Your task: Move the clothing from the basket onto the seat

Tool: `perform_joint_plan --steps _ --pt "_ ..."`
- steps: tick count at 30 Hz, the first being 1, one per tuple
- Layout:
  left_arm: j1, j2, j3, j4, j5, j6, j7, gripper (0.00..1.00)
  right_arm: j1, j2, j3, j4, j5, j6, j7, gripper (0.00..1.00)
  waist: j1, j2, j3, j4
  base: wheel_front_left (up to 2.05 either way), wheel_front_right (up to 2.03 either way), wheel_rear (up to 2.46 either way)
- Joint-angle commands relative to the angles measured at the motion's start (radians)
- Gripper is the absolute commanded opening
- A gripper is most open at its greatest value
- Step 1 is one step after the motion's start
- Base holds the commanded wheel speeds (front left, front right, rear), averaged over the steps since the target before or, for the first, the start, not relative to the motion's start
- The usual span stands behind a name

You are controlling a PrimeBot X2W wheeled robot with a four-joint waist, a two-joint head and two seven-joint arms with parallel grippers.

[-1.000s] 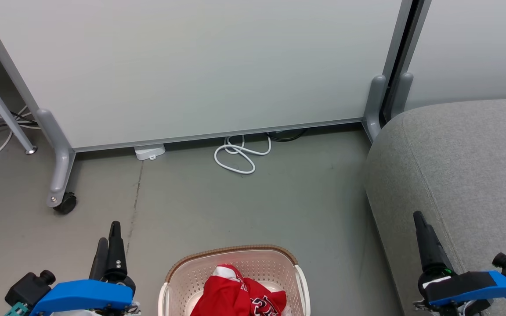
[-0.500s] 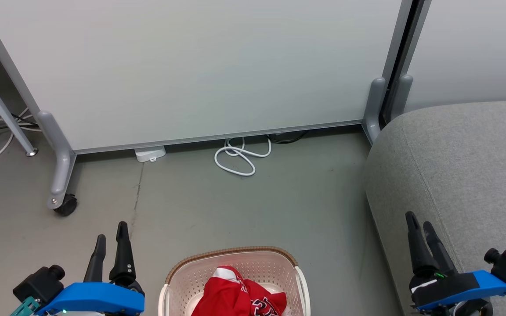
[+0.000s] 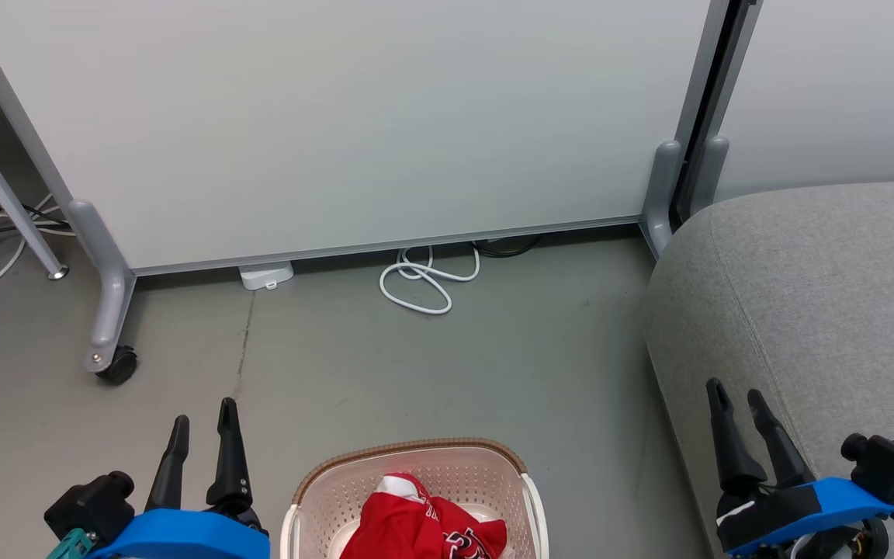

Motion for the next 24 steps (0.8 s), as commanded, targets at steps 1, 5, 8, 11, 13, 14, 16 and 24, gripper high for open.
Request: perform_joint_plan --steps 1,5,8,11,13,14,16,24 --pt "0.000 0.007 -0.004 -0.011 0.033 0.005 -0.012 1.00 0.002 -0.006 -0.002 -0.014 -0.041 0.002 -0.002 1.00 0.0000 0.0000 -0.001 0.000 0.00 0.00 0.00" --pt "0.005 0.006 -0.008 -0.012 0.076 0.008 -0.022 1.00 0.005 -0.006 -0.003 -0.015 -0.089 0.002 -0.007 1.00 0.0000 0.0000 -0.002 0.000 0.00 0.00 0.00" --pt "0.007 0.006 -0.011 -0.010 0.105 0.009 -0.029 1.00 0.005 -0.006 -0.006 -0.016 -0.124 0.002 -0.009 1.00 0.0000 0.0000 -0.003 0.001 0.00 0.00 0.00" --pt "0.009 0.007 -0.014 -0.008 0.134 0.009 -0.037 1.00 0.007 -0.006 -0.004 -0.016 -0.160 0.002 -0.005 1.00 0.0000 0.0000 -0.003 0.001 0.00 0.00 0.00" --pt "0.010 0.008 -0.016 -0.006 0.153 0.009 -0.042 1.00 0.008 -0.006 -0.002 -0.016 -0.180 0.002 -0.005 1.00 0.0000 0.0000 -0.003 0.001 0.00 0.00 0.00" --pt "0.011 0.008 -0.017 -0.005 0.163 0.010 -0.045 1.00 0.009 -0.006 -0.001 -0.016 -0.191 0.002 -0.004 1.00 0.0000 0.0000 -0.004 0.001 0.00 0.00 0.00" --pt "0.013 0.008 -0.019 -0.003 0.182 0.011 -0.048 1.00 0.010 -0.006 0.000 -0.017 -0.212 0.002 -0.005 1.00 0.0000 0.0000 -0.005 0.000 0.00 0.00 0.00" --pt "0.020 0.007 -0.027 0.005 0.251 0.014 -0.067 1.00 0.018 -0.007 -0.001 -0.023 -0.296 0.002 -0.002 1.00 0.0000 0.0000 -0.008 0.000 0.00 0.00 0.00"
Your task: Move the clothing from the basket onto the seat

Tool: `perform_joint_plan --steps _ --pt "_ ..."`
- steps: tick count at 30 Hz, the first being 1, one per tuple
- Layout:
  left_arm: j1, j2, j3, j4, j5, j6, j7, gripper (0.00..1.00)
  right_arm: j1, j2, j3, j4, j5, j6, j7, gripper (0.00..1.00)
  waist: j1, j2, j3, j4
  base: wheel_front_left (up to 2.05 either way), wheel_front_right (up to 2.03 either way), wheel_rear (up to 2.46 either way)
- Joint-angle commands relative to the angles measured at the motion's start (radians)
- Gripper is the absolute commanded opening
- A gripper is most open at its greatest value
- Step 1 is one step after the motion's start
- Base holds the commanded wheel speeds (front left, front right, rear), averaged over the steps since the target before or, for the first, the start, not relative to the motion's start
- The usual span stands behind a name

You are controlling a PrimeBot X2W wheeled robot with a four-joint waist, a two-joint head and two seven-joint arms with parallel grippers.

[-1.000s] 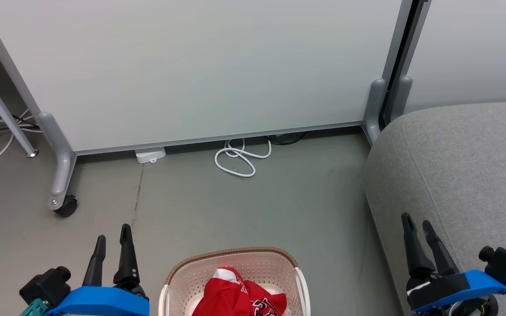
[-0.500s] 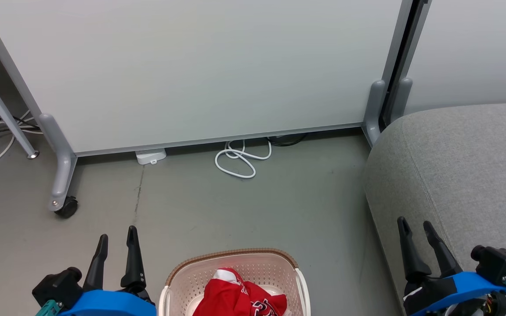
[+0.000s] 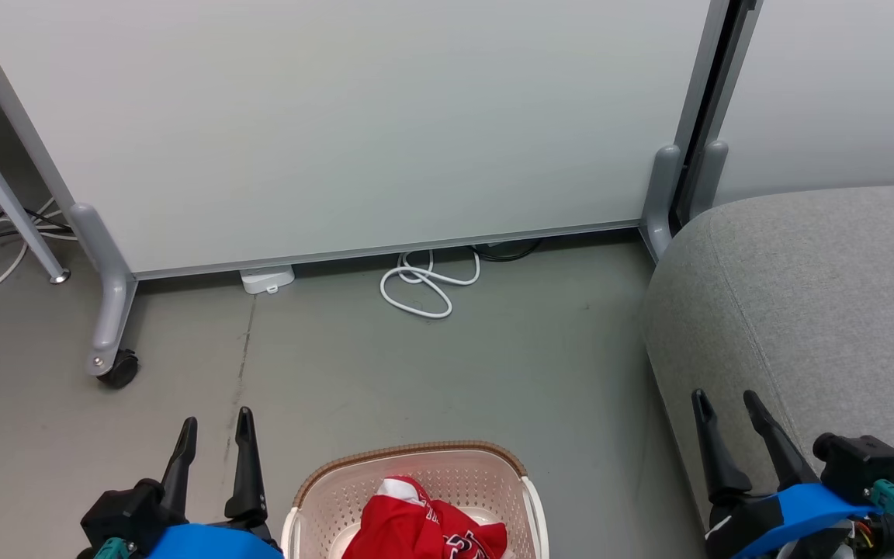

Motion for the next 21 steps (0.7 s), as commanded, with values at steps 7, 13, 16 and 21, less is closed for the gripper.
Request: perform_joint_plan --steps 7,13,16,21 --pt "0.007 0.004 -0.008 0.002 0.067 0.006 -0.021 1.00 0.011 -0.006 -0.001 -0.016 -0.077 0.002 -0.002 1.00 0.0000 0.0000 -0.002 0.002 0.00 0.00 0.00" --pt "0.012 -0.004 0.000 0.010 0.093 0.003 -0.034 1.00 0.017 -0.006 -0.003 -0.018 -0.133 0.002 -0.007 1.00 0.0000 0.0000 -0.003 0.003 0.00 0.00 0.00" --pt "0.014 -0.009 0.007 0.017 0.090 -0.002 -0.040 1.00 0.017 -0.006 -0.007 -0.018 -0.154 0.002 -0.010 1.00 0.0000 0.0000 -0.004 0.002 0.00 0.00 0.00" --pt "0.014 -0.013 0.010 0.028 0.105 -0.005 -0.047 1.00 0.017 -0.006 -0.007 -0.018 -0.183 0.002 -0.017 1.00 0.0000 0.0000 -0.005 0.001 0.00 0.00 0.00"
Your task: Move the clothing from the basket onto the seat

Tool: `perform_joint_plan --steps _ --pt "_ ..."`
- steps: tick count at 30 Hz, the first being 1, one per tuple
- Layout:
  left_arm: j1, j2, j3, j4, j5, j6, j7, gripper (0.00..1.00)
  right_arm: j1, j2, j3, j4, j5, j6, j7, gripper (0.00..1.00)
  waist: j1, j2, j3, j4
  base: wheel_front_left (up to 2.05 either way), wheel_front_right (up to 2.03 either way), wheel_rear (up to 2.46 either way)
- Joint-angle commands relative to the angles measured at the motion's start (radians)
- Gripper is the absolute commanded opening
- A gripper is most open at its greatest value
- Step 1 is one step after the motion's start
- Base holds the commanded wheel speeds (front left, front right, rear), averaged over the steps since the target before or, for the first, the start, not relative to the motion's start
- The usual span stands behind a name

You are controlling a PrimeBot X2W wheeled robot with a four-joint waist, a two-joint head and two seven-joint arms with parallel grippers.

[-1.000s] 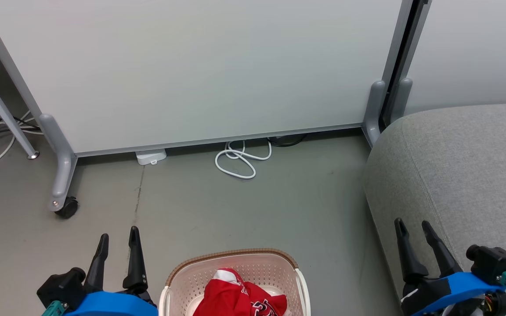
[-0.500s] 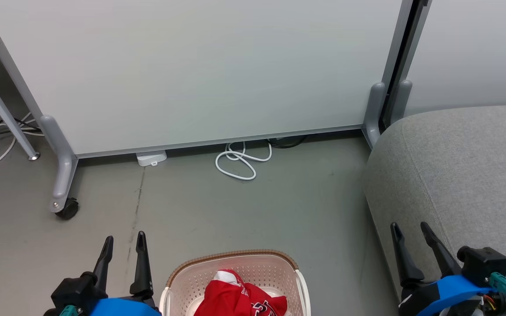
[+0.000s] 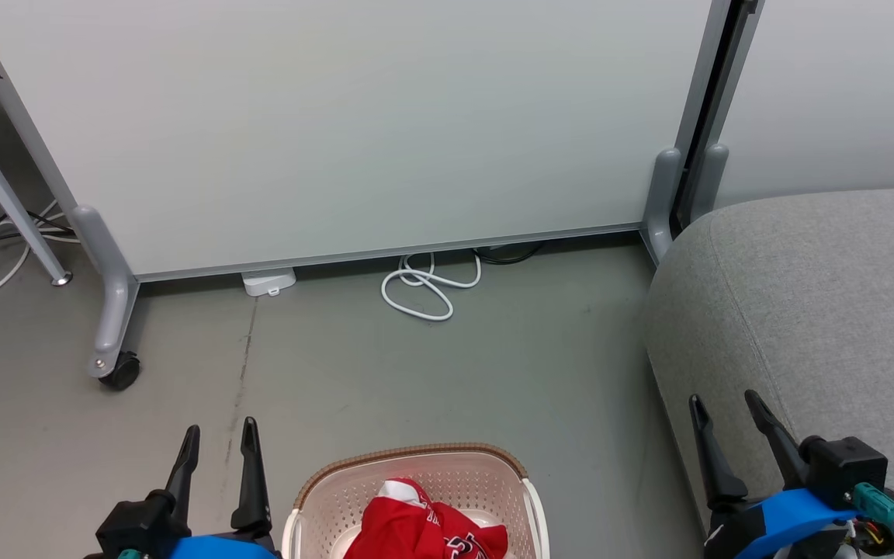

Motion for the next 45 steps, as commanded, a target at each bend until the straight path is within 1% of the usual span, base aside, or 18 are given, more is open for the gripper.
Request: perform_joint_plan --steps 1,13,30,34,39,45 --pt "0.005 0.000 0.001 0.002 0.015 -0.005 -0.008 1.00 0.008 -0.005 0.000 -0.006 -0.021 0.002 -0.008 1.00 0.0000 0.0000 0.000 -0.001 0.00 0.00 0.00" --pt "0.011 -0.005 -0.005 0.024 0.072 -0.001 -0.030 1.00 0.016 -0.006 -0.004 -0.005 -0.100 0.002 -0.024 1.00 0.0000 0.0000 -0.004 0.000 0.00 0.00 0.00" --pt "0.007 -0.007 -0.001 0.033 0.061 -0.002 -0.030 1.00 0.003 -0.006 -0.005 0.009 -0.089 0.002 -0.032 1.00 0.0000 0.0000 0.002 -0.001 0.00 0.00 0.00" --pt "0.011 -0.007 0.001 0.042 0.057 0.000 -0.030 1.00 -0.008 -0.006 0.012 0.004 -0.091 0.002 -0.032 1.00 0.0000 0.0000 0.017 -0.016 0.00 0.00 0.00" --pt "0.002 -0.003 -0.003 0.079 0.054 -0.005 -0.030 1.00 -0.029 -0.005 0.044 -0.006 -0.101 0.002 -0.025 1.00 0.0000 0.0000 0.050 -0.052 0.00 0.00 0.00" --pt "-0.081 0.006 -0.016 0.162 0.037 -0.025 -0.013 1.00 -0.075 -0.005 0.081 -0.042 -0.111 0.002 -0.018 1.00 0.0000 0.0000 0.160 -0.100 0.00 0.00 0.00"
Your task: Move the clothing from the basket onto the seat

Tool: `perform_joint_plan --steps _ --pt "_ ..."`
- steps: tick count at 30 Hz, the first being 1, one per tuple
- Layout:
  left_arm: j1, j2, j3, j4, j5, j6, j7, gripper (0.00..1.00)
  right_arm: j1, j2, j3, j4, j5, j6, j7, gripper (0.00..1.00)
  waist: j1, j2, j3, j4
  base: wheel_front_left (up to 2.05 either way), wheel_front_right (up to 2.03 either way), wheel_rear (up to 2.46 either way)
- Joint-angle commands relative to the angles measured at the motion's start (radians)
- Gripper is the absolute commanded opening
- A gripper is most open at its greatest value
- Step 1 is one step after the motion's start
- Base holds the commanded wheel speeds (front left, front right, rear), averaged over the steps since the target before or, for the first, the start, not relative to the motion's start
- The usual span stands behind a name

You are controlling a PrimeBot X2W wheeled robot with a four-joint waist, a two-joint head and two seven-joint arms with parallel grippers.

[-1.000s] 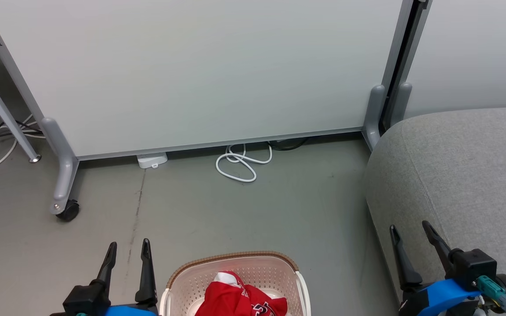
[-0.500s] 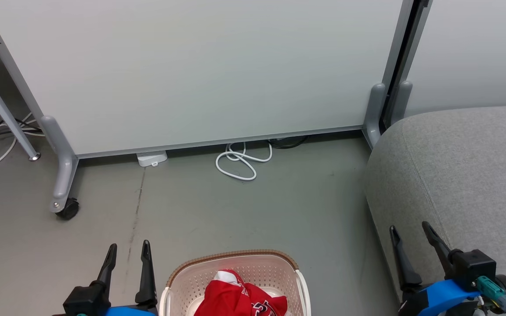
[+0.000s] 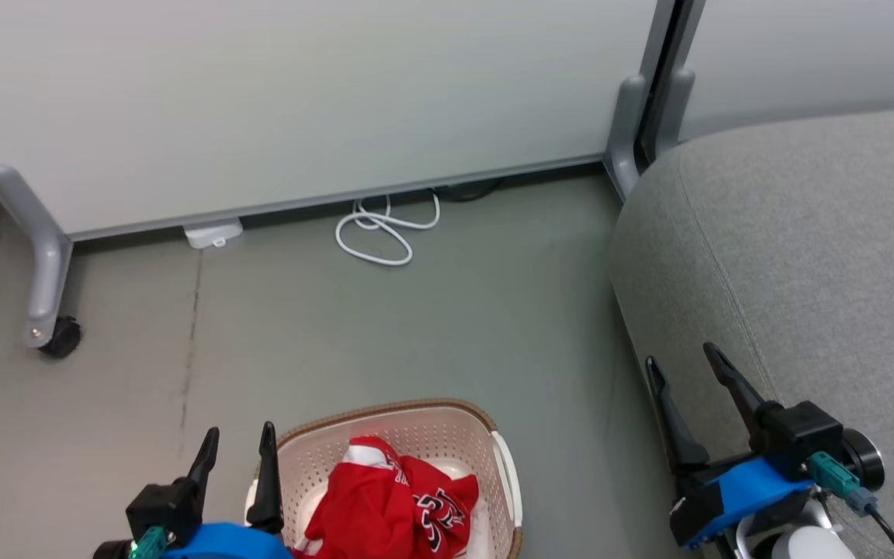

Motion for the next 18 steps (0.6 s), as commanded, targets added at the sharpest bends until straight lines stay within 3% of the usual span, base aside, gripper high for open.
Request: perform_joint_plan --steps 1,14,18 --pt "-0.046 0.010 -0.005 0.029 -0.007 -0.009 0.005 1.00 -0.026 -0.004 0.008 -0.011 -0.004 0.000 0.001 1.00 0.0000 -0.0001 0.076 -0.040 0.00 0.00 0.00" --pt "-0.335 0.032 -0.028 0.320 -0.044 -0.041 0.080 1.00 -0.170 -0.003 0.077 -0.053 0.036 0.000 -0.059 1.00 0.0000 -0.0001 0.393 -0.167 0.00 0.00 0.00" --pt "-0.432 0.044 -0.023 0.438 -0.051 -0.023 0.131 1.00 -0.209 -0.003 0.088 -0.055 0.055 0.000 -0.089 1.00 0.0000 -0.0001 0.501 -0.203 0.00 0.00 0.00"
